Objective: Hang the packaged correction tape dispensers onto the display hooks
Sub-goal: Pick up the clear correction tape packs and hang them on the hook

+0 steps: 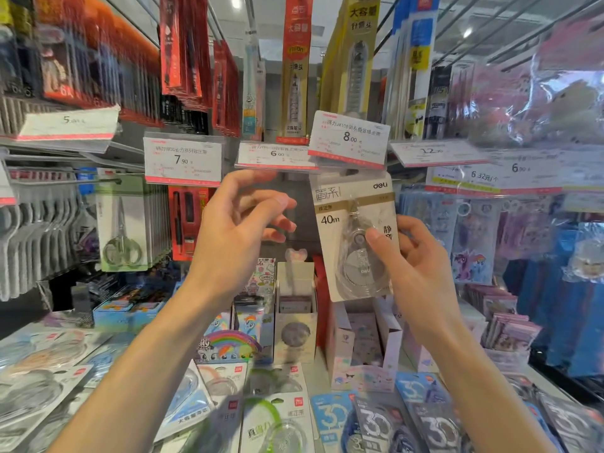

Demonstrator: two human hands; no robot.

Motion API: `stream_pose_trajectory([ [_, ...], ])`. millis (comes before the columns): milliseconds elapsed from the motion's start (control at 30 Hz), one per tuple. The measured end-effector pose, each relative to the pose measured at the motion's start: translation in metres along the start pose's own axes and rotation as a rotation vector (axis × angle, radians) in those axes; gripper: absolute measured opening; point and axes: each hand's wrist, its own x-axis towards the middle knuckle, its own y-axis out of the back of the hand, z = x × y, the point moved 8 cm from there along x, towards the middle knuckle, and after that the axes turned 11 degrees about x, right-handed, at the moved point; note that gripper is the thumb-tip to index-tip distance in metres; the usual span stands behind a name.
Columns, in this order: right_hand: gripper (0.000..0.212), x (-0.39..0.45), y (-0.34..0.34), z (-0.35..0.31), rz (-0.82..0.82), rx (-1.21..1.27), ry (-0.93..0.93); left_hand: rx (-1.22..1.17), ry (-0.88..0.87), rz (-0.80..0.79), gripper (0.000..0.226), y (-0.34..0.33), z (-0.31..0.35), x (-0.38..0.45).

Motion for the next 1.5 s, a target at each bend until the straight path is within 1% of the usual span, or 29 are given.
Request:
stream_pose_trajectory([
  [167, 0.014, 0.005, 0.001, -0.006, 0.02, -0.014, -0.011, 0.008, 0.003, 0.007, 0.026, 0.003, -0.001, -0.001],
  [367, 0.019, 0.013, -0.002, 0.007, 0.039, -0.047, -0.077, 0.014, 0.004, 0.013, 0.027, 0.004, -0.001, -0.001],
  [467, 0.017, 0.02, -0.005, 0.021, 0.062, -0.05, -0.095, 0.019, 0.006, 0.011, 0.025, 0.004, -0.003, -0.002],
  [567, 0.018, 0.027, -0.013, 0.035, 0.038, -0.073, -0.113, 0.063, 0.015, 0.015, 0.021, 0.002, -0.013, -0.004],
  [633, 0.024, 0.029, -0.014, 0.044, 0.031, -0.106, -0.116, 0.131, 0.036, 0.018, 0.02, -0.001, -0.027, -0.005],
  [700, 0.04, 0.028, -0.011, 0.049, 0.056, -0.176, -0.096, 0.235, 0.075, 0.015, 0.025, -0.006, -0.046, -0.004],
  [767, 0.058, 0.028, -0.005, 0.053, 0.101, -0.224, -0.075, 0.376, 0.119, 0.008, 0.038, -0.011, -0.068, 0.001],
  [800, 0.063, 0.029, -0.004, 0.057, 0.104, -0.229, -0.078, 0.433, 0.146, 0.002, 0.046, -0.014, -0.08, 0.006],
  [867, 0.068, 0.032, -0.005, 0.065, 0.063, -0.216, -0.112, 0.481, 0.197, -0.032, 0.06, -0.024, -0.098, 0.013],
  [900, 0.067, 0.032, -0.008, 0.066, 0.029, -0.205, -0.133, 0.465, 0.206, -0.055, 0.063, -0.029, -0.103, 0.016],
  [1000, 0.054, 0.034, -0.017, 0.075, -0.049, -0.223, -0.157, 0.387, 0.188, -0.112, 0.061, -0.044, -0.113, 0.021],
  [1067, 0.046, 0.036, -0.018, 0.079, -0.041, -0.235, -0.151, 0.356, 0.174, -0.119, 0.061, -0.049, -0.122, 0.024],
  [1133, 0.041, 0.038, -0.015, 0.083, -0.01, -0.225, -0.148, 0.347, 0.149, -0.095, 0.057, -0.051, -0.126, 0.025],
  [1200, 0.029, 0.042, -0.014, 0.086, 0.009, -0.229, -0.149, 0.329, 0.147, -0.069, 0.056, -0.052, -0.132, 0.028],
  [1233, 0.028, 0.044, -0.014, 0.089, 0.02, -0.229, -0.156, 0.317, 0.153, -0.068, 0.056, -0.053, -0.135, 0.031],
  [1333, 0.04, 0.048, -0.014, 0.098, 0.056, -0.251, -0.212, 0.307, 0.182, -0.074, 0.052, -0.058, -0.145, 0.037],
  [1400, 0.043, 0.05, -0.014, 0.101, 0.064, -0.251, -0.255, 0.309, 0.196, -0.073, 0.042, -0.059, -0.147, 0.04],
  [1500, 0.053, 0.047, -0.01, 0.102, 0.043, -0.197, -0.31, 0.315, 0.22, -0.082, 0.032, -0.057, -0.147, 0.038],
])
